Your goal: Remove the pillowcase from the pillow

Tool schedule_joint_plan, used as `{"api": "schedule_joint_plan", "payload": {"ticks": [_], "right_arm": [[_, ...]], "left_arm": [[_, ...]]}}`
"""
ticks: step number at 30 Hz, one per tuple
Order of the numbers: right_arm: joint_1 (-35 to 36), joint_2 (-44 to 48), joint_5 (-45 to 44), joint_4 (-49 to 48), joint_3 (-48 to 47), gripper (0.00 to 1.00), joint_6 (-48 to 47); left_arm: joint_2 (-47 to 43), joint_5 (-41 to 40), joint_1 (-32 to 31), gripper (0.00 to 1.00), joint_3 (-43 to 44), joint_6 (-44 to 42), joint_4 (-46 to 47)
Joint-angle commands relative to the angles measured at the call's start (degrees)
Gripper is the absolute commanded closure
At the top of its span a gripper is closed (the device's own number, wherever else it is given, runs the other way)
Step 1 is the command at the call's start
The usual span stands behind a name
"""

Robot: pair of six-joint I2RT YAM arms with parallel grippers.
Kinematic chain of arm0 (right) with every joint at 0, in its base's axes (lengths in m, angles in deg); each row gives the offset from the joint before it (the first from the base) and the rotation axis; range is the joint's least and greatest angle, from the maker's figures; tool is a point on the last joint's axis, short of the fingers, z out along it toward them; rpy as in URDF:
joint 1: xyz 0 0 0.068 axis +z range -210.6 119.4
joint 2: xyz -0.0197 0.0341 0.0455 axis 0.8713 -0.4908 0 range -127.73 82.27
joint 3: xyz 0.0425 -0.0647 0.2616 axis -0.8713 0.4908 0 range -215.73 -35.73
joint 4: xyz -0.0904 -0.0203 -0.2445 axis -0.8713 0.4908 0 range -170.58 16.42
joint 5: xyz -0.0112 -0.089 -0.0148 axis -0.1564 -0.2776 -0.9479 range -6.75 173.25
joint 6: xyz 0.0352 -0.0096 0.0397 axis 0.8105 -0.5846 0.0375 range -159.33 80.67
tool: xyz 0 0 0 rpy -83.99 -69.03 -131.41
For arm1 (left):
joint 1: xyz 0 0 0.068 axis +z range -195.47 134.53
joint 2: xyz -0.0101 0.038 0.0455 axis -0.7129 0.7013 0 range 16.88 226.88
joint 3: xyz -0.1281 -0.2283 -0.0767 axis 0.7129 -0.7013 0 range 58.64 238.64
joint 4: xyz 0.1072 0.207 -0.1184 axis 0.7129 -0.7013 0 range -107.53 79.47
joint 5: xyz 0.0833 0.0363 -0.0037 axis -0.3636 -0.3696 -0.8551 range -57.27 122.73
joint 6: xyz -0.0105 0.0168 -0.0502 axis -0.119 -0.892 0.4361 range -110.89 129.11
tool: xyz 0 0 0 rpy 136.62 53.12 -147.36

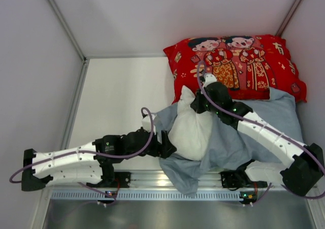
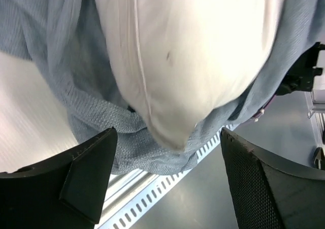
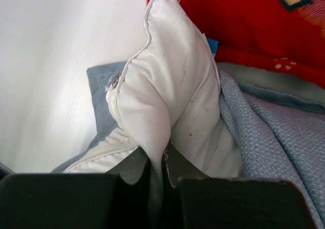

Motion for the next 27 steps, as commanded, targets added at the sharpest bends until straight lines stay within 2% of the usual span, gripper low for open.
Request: {"api": "schedule_joint_plan", "payload": {"ticks": [1, 5, 11, 17, 19, 20, 21, 22, 23, 24, 26, 27], "right_arm": [[1.5, 5.3, -0.7, -2.4, 0.7, 1.0, -1.7], [1.5, 8.0, -1.8, -0.4, 0.3, 1.0, -2.7], [1.5, 9.3, 0.3, -0.1, 0.0, 1.0, -2.3], [1.6, 8.6, 4.5, -0.7, -0.2, 1.0, -0.7], [2.0, 8.9, 5.3, -0.7, 0.0, 1.0, -0.4], [2.0, 9.4, 5.9, -0.7, 0.3, 1.0, -0.7], [2.2, 9.6, 8.5, -0.6, 0.3, 0.96, -1.9], [2.3, 9.9, 10.3, -0.6, 0.4, 0.81, -3.0], [3.1, 10.1, 12.7, 0.0, 0.3, 0.63, -4.1], [3.7, 10.2, 12.5, 1.0, 0.0, 0.35, -5.4], [6.1, 11.5, 8.3, 5.0, 0.0, 0.27, -6.1], [7.0, 12.2, 6.8, 6.2, 0.3, 0.23, -6.5]], "left_arm": [[2.0, -2.5, -0.2, 0.13, 4.7, -4.7, 0.8], [4.0, -2.0, -0.2, 0.13, 4.6, -4.2, 1.1], [5.2, 2.3, -0.2, 0.13, 2.6, -4.5, 8.0], [9.0, 4.1, -0.2, 0.14, 4.4, -6.9, 13.6], [11.2, 3.3, -0.2, 0.17, 6.0, -7.7, 15.3], [12.0, 0.9, -0.1, 0.34, 6.8, -8.4, 15.7], [13.6, -1.5, -0.1, 0.52, 7.9, -8.7, 15.4], [14.2, -4.5, -0.1, 0.79, 10.3, -8.1, 14.6], [14.8, -12.0, -0.1, 1.0, 11.8, -7.2, 10.7], [15.0, -15.6, -0.1, 1.0, 13.4, -6.6, 8.4], [14.7, -25.8, -0.2, 1.0, 17.5, -4.4, 3.3], [12.9, -28.3, -0.2, 1.0, 18.3, -4.1, -0.1]]}}
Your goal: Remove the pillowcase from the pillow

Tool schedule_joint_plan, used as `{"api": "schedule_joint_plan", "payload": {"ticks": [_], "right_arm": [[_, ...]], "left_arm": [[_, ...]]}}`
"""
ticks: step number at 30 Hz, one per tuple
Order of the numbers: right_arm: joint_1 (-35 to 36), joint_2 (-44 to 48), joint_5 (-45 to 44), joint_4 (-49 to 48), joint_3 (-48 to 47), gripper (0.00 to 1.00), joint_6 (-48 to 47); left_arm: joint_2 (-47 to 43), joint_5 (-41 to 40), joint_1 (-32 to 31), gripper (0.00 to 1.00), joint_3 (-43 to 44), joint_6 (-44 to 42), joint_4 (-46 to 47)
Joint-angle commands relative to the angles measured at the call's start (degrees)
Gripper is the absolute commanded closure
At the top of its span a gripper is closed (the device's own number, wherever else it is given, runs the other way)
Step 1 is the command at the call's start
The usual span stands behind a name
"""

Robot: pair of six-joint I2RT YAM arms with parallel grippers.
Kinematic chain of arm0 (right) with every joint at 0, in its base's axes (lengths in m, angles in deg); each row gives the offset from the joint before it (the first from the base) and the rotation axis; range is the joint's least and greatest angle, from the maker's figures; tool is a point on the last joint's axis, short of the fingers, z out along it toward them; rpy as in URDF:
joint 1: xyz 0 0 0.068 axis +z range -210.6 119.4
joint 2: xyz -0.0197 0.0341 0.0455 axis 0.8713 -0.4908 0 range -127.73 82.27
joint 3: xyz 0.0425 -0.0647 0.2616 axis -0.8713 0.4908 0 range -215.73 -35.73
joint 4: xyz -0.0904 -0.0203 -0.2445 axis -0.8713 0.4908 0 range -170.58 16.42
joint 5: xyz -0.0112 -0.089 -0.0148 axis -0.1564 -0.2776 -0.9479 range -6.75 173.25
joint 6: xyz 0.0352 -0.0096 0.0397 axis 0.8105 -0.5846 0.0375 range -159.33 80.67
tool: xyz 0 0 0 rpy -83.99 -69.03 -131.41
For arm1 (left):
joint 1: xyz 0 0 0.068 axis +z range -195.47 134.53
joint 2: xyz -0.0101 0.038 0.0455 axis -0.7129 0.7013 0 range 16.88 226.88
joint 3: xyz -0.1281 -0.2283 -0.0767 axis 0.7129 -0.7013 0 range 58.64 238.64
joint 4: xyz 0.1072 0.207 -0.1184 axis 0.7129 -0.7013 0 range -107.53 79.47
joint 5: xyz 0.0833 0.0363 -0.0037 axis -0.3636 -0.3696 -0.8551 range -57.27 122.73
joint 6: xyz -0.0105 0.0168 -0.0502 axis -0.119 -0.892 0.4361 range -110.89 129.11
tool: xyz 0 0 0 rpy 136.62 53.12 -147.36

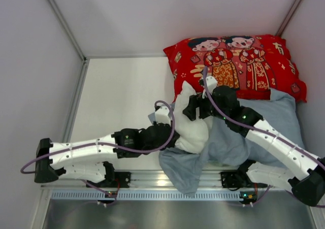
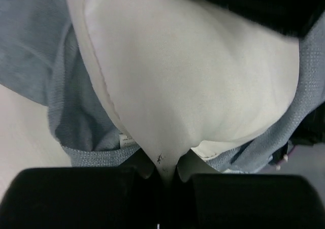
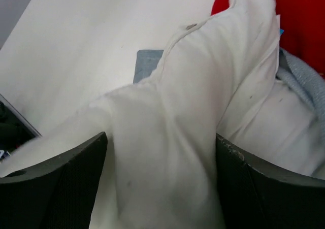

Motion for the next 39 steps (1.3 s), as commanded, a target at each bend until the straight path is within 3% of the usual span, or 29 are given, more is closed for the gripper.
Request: {"api": "schedule_joint_plan", "payload": {"ticks": [1, 4, 10, 18, 25, 28, 29, 31, 32, 39], "right_arm": [[4.3, 4.5, -1.2, 7.0, -0.3, 0.22, -2.1], [7.2, 10.0, -2.6, 11.3, 0.0, 0.22, -1.1], [11.2, 16.5, -3.6, 14.5, 2.7, 0.29, 3.5], [11.6, 16.1, -6.8, 15.3, 2.3, 0.34, 3.0], [13.5, 11.5, 1.1, 8.2, 2.8, 0.37, 4.6], [16.0, 7.5, -0.4, 5.7, 1.8, 0.55, 5.3], [17.7, 6.5, -2.6, 5.6, 1.3, 0.67, 5.4], [19.2, 3.7, -4.1, 5.2, 0.6, 0.82, 5.5], [20.3, 2.9, -6.9, 5.1, 0.6, 0.98, 5.6], [21.4, 0.1, -16.5, 3.8, 7.4, 1.0, 9.1]], "left_arm": [[-4.6, -20.5, 0.5, 1.0, 6.8, 1.9, -4.8], [-10.1, -23.9, 0.6, 1.0, 6.1, 0.7, -4.9], [-14.7, -22.1, 0.6, 1.0, 6.5, -0.5, -4.9], [-19.1, -24.3, 0.6, 1.0, 8.0, -1.3, -7.5], [-22.8, -24.3, 0.5, 1.0, 7.5, -1.3, -8.0], [-22.9, -23.7, 0.6, 1.0, 7.4, -1.2, -8.0], [-23.2, -23.6, 0.6, 1.0, 7.5, -1.2, -8.2], [-24.7, -24.0, 0.6, 1.0, 7.8, -0.7, -9.3], [-25.5, -24.1, 0.6, 1.0, 8.0, -0.6, -9.7], [-38.5, -27.7, 0.6, 1.0, 11.1, -1.1, -15.9]]}}
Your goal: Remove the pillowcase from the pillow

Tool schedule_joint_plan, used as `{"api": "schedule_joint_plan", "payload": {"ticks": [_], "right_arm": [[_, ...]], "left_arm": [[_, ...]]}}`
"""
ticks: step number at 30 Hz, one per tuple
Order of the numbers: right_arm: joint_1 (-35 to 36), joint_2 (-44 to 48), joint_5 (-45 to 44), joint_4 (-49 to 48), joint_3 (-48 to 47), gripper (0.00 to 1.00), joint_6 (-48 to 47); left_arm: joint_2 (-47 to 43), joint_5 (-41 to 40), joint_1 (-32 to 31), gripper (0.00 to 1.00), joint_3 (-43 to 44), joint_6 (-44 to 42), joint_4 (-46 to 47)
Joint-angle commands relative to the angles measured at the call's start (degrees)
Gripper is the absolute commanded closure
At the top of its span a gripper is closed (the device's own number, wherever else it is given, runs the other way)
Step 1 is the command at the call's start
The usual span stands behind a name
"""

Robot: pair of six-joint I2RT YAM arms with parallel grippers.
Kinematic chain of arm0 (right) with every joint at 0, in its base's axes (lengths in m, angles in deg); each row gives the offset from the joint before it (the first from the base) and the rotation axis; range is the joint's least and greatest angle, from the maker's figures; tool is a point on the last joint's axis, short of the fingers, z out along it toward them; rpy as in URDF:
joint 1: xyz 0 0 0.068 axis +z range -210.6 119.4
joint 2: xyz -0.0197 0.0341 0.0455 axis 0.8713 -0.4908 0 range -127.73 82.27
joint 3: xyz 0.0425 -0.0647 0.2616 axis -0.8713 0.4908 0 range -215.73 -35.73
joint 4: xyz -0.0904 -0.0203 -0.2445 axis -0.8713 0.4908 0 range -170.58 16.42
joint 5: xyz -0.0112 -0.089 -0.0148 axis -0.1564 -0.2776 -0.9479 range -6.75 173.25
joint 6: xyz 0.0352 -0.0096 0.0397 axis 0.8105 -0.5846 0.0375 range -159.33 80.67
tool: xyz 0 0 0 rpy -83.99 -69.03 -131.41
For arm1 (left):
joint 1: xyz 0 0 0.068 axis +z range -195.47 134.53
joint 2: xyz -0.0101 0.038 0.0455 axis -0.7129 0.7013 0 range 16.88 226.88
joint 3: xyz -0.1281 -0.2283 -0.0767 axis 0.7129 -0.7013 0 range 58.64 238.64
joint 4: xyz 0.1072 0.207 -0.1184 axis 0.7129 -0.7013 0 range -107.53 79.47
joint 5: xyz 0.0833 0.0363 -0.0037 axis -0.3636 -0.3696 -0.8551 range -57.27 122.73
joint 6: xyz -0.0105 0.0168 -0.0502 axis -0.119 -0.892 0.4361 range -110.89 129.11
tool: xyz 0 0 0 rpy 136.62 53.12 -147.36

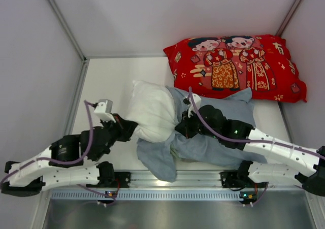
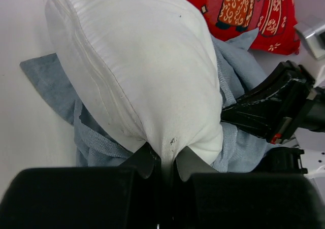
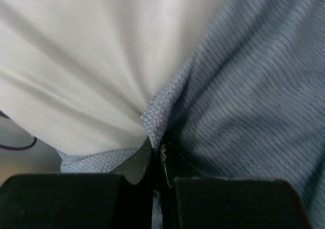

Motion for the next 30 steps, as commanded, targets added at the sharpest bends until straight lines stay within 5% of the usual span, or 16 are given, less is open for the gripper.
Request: {"api": "schedule_joint_plan", "payload": {"ticks": [1, 11, 15, 17, 20, 25, 30], "right_arm": [[0.5, -1.8, -10.4, 4.1, 5.3, 1.0, 2.7], [-2.0, -9.7, -18.0, 4.3, 9.5, 1.0, 6.7], [-1.7, -10.5, -11.3, 1.9, 5.0, 1.0, 0.2], [0.3, -10.5, -3.8, 0.3, 2.4, 0.83, -5.7], [2.8, -8.7, -7.3, 4.3, -3.6, 0.43, -5.7], [3.0, -0.9, -20.4, 14.3, -6.4, 0.34, 1.0], [2.9, 6.0, -18.1, 21.8, -0.3, 0.37, 6.6]], "left_arm": [[-10.0, -10.2, 0.5, 1.0, 8.2, -0.6, 3.7], [-32.3, -12.2, 2.4, 1.0, 12.0, -1.6, -3.8], [-32.5, -11.6, 4.3, 1.0, 13.7, -0.4, -7.0], [-31.1, -11.1, 4.5, 1.0, 13.0, -0.2, -7.4], [-28.2, -11.4, 4.5, 1.0, 11.3, 0.8, -8.6], [-21.9, -13.6, 4.5, 1.0, 9.9, 5.2, -13.8], [-19.5, -15.3, 4.5, 1.0, 8.4, 6.1, -14.9]]}}
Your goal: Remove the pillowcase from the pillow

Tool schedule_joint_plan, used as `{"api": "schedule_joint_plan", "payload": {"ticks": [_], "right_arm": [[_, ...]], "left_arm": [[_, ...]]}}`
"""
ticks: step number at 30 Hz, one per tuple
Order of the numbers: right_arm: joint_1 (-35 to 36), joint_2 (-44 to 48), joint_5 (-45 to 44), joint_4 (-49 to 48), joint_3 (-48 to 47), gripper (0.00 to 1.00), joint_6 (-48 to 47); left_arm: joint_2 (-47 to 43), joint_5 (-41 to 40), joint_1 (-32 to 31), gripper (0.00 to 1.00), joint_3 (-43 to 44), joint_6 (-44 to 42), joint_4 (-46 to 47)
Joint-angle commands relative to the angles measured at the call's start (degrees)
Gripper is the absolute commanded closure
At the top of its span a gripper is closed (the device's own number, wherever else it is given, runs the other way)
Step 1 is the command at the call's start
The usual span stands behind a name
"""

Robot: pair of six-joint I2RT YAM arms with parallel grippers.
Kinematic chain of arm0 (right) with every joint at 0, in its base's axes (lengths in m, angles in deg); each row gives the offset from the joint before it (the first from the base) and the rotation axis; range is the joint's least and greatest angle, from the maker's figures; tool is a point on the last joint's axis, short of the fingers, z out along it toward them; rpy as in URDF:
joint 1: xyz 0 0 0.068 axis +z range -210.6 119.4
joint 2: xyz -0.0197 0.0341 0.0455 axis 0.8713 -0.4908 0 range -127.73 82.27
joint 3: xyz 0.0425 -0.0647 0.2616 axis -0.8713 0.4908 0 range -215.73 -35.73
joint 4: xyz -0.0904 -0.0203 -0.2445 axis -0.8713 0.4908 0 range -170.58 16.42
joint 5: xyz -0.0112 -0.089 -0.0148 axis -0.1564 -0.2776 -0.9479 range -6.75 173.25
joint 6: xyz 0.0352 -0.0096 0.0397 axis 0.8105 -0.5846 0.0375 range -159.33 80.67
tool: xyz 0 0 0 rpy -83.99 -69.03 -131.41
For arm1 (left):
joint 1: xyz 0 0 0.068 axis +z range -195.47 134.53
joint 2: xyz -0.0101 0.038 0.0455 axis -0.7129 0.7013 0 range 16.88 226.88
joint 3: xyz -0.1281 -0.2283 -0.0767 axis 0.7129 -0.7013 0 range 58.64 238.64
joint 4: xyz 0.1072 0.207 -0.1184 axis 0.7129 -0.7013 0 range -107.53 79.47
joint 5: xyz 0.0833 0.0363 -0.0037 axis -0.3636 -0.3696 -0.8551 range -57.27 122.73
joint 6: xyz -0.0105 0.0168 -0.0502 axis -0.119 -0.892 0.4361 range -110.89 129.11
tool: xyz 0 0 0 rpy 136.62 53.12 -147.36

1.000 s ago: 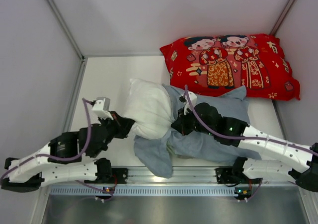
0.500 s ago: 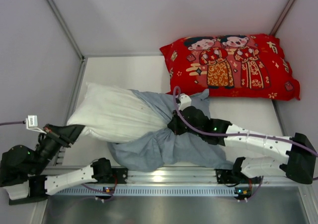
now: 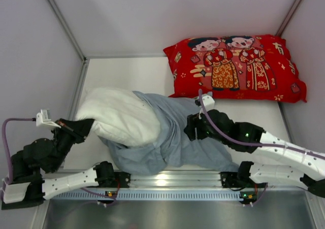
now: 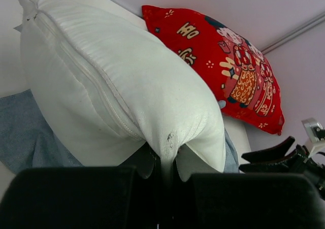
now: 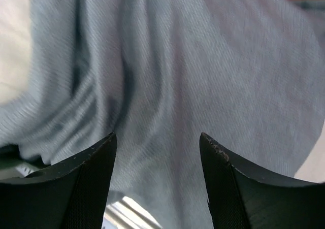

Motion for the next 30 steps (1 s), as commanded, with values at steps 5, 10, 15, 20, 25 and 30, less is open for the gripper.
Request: {"api": "schedule_joint_plan", "payload": {"ticks": [5, 10, 15, 20, 25, 30], "right_arm": [[0.5, 8.0, 11.3, 7.2, 13.0, 0.43, 9.3], [0.5, 0.9, 13.8, -6.3, 20.3, 0.42, 9.3], [-4.1, -19.8, 14.7, -17.9, 8.3, 0.39, 0.5], [-8.8, -40.0, 18.6, -19.6, -16.8, 0.38, -5.6], [-8.6, -41.8, 10.1, -8.6, -28.3, 0.38, -7.4], [-8.2, -21.3, 6.8, -7.2, -9.5, 0.33, -5.0]], "left_arm": [[0.6, -3.7, 0.3, 1.0, -0.6, 2.2, 2.5], [-1.2, -2.4, 0.3, 1.0, -0.6, 3.2, 2.6], [-2.6, -0.7, 0.3, 1.0, 0.3, 5.2, 2.7], [-3.7, 1.4, 0.3, 1.0, -0.1, 6.4, 2.6], [-5.1, 3.0, 0.4, 1.0, -2.3, 7.8, 2.6], [-5.4, 2.9, 0.5, 1.0, -3.3, 7.5, 2.6]]}}
